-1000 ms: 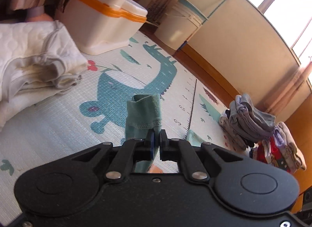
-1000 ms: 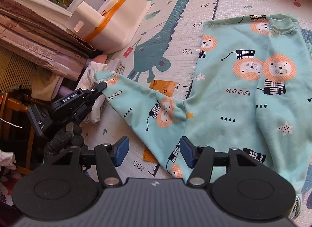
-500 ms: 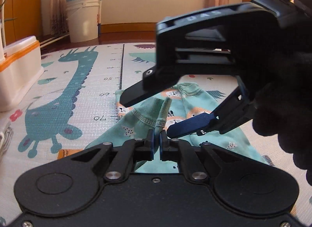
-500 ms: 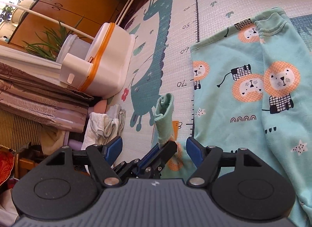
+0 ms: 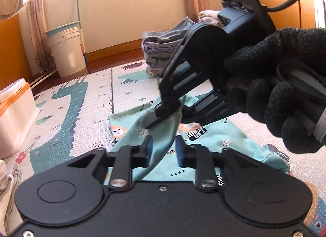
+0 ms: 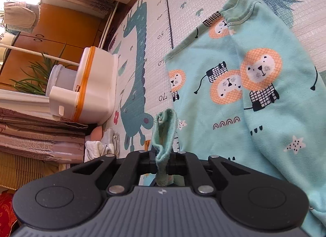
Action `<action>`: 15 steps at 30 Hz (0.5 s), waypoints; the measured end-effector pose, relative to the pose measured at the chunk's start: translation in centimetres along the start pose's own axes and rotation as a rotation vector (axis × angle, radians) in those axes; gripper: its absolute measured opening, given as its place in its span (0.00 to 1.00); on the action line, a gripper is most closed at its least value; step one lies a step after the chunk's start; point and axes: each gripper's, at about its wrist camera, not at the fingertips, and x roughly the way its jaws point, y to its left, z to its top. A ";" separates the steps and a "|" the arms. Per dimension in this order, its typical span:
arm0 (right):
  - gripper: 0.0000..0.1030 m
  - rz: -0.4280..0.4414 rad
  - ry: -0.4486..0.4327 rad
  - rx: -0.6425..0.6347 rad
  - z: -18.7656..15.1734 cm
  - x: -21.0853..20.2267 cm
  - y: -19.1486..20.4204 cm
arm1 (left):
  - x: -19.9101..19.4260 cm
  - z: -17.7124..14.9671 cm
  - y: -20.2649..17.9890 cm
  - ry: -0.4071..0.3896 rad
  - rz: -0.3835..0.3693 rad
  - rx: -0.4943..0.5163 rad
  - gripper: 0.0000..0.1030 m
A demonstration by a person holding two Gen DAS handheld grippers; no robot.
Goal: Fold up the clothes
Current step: 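Take the cuff with the right tool while the left tool releases it, then lift the sleeve with the right tool and carry it over the body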
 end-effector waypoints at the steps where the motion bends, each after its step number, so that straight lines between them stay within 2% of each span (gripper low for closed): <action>1: 0.08 0.007 -0.009 -0.008 0.3 -0.4 0.2 | -0.6 -0.2 0.6 -0.001 0.013 -0.034 0.54; 3: 0.08 0.018 -0.027 -0.024 0.7 -1.2 1.0 | -1.7 -0.9 1.9 0.018 0.031 -0.105 0.55; 5: 0.08 0.043 -0.043 -0.065 1.5 -2.2 2.4 | -2.8 -1.6 3.1 0.040 0.047 -0.173 0.60; 8: 0.08 0.080 -0.054 -0.124 2.4 -3.5 4.6 | -3.2 -3.0 4.1 0.106 0.044 -0.251 0.64; 10: 0.08 0.099 -0.055 -0.161 2.9 -4.5 5.8 | -3.1 -3.8 4.4 0.156 0.018 -0.304 0.64; 13: 0.08 0.109 -0.049 -0.207 3.3 -5.8 7.0 | -2.6 -4.8 3.6 0.202 -0.062 -0.355 0.64; 15: 0.08 0.097 -0.047 -0.233 3.4 -6.6 7.3 | -2.3 -5.4 2.7 0.226 -0.101 -0.355 0.64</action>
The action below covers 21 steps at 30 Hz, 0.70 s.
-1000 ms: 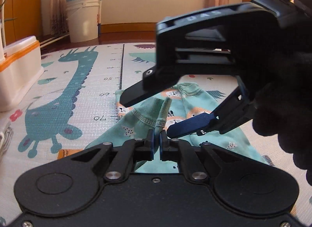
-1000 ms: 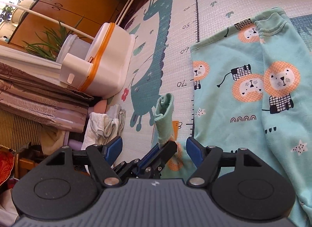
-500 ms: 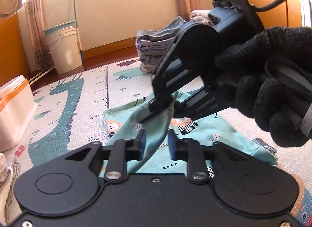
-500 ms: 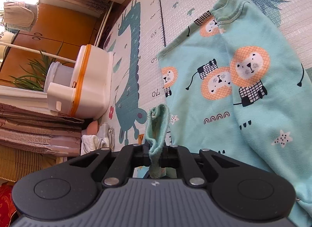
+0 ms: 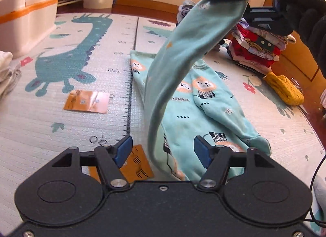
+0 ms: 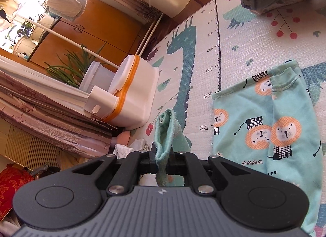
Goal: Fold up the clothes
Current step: 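Lift the sleeve with the right tool and carry it over the body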
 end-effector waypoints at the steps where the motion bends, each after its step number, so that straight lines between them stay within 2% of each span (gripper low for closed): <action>1: 0.08 -0.007 0.002 -0.012 0.1 -0.4 0.1 | 0.3 -0.3 -0.5 0.012 -0.006 0.014 0.64; 3: 0.08 -0.021 0.004 -0.030 0.2 -1.2 0.2 | 0.9 -0.8 -1.5 0.024 0.002 0.059 0.62; 4: 0.08 -0.029 0.003 -0.037 0.3 -1.7 0.1 | 1.2 -1.0 -2.1 0.024 0.007 0.083 0.54; 6: 0.08 -0.050 0.000 -0.056 0.7 -2.9 -0.1 | 1.3 -1.2 -3.3 0.006 0.017 0.138 0.46; 10: 0.08 -0.102 -0.013 -0.072 1.3 -5.2 -1.4 | 1.3 -1.5 -4.9 -0.023 -0.012 0.231 0.34; 15: 0.08 -0.148 -0.032 -0.070 1.6 -8.3 -3.3 | 1.5 -1.7 -6.8 -0.038 -0.035 0.342 0.32; 21: 0.08 -0.202 -0.045 -0.063 1.8 -10.3 -5.8 | 2.5 -1.8 -8.1 -0.024 -0.077 0.368 0.32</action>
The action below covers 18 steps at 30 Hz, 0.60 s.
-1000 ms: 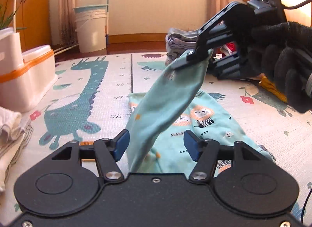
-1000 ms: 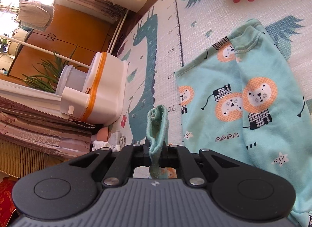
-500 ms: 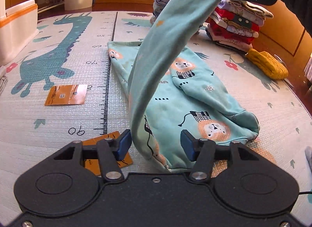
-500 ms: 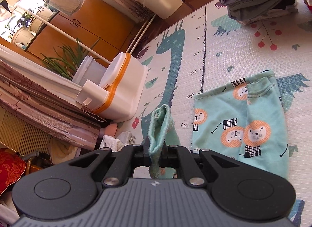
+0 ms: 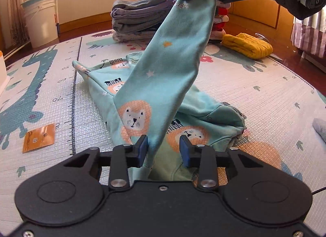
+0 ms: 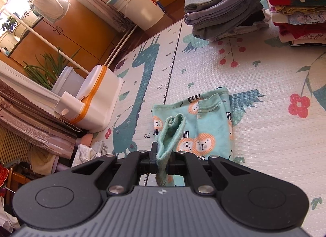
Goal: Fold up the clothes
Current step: 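Lift the sleeve with the right tool and carry it over the body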
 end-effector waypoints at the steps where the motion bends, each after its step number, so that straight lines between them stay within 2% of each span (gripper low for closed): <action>1: 0.08 -0.009 -0.001 0.001 0.0 -0.1 -0.5 | 0.2 0.1 -0.2 0.002 -0.006 -0.002 0.32; 8: 0.08 -0.071 0.003 0.019 -0.2 -0.5 -3.5 | 2.2 0.1 -1.1 0.040 -0.050 -0.017 0.32; 12: 0.08 -0.137 0.023 0.060 -0.7 -0.3 -5.9 | 1.3 0.6 -0.5 0.028 -0.102 -0.051 0.32; 18: 0.08 -0.184 0.049 0.130 -2.0 0.6 -8.8 | -0.9 1.1 4.9 -0.013 -0.084 -0.250 0.31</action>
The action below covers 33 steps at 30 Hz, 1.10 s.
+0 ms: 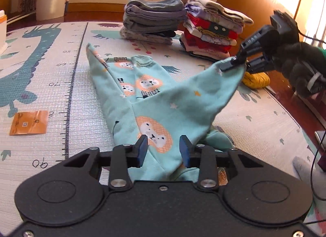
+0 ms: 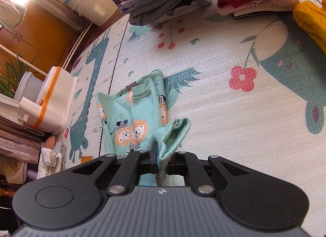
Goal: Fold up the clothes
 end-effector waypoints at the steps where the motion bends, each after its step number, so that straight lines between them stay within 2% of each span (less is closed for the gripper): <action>1: 0.08 -0.005 0.005 0.008 -0.1 0.1 -0.2 | -0.1 0.0 0.7 0.004 0.013 -0.013 0.25; 3: 0.08 -0.011 0.013 0.028 -0.3 0.2 -0.7 | -0.1 -0.1 1.6 0.013 0.025 -0.020 0.14; 6: 0.08 -0.009 0.019 0.066 -0.5 0.0 -1.2 | -0.1 -0.2 2.1 0.024 0.013 -0.021 0.10; 9: 0.08 -0.003 0.028 0.081 -0.6 -0.1 -1.2 | 0.8 -0.7 1.1 0.055 -0.022 0.041 0.09; 13: 0.08 0.002 0.042 0.103 -0.8 -0.2 -1.3 | 2.3 -1.8 -0.2 0.107 -0.027 0.123 0.09; 16: 0.08 0.008 0.049 0.112 -0.9 -0.5 -1.1 | 3.2 -2.6 -0.2 0.133 -0.019 0.127 0.08; 21: 0.08 -0.020 0.058 0.111 -1.4 -0.8 -1.3 | 3.5 -2.6 1.1 0.149 -0.037 0.074 0.08; 23: 0.08 -0.038 0.077 0.104 -1.9 -0.3 -1.5 | 3.3 -1.5 2.1 0.164 -0.068 0.020 0.08; 27: 0.08 -0.040 0.095 0.109 -2.8 0.1 -1.4 | 3.2 2.2 5.0 0.055 0.002 -0.038 0.09; 31: 0.08 -0.027 0.108 0.107 -3.2 -0.1 -0.8 | 7.0 6.0 8.7 0.011 0.064 -0.074 0.09; 33: 0.08 -0.029 0.114 0.106 -3.3 -0.3 -0.6 | 9.1 8.0 10.0 -0.006 0.060 -0.088 0.09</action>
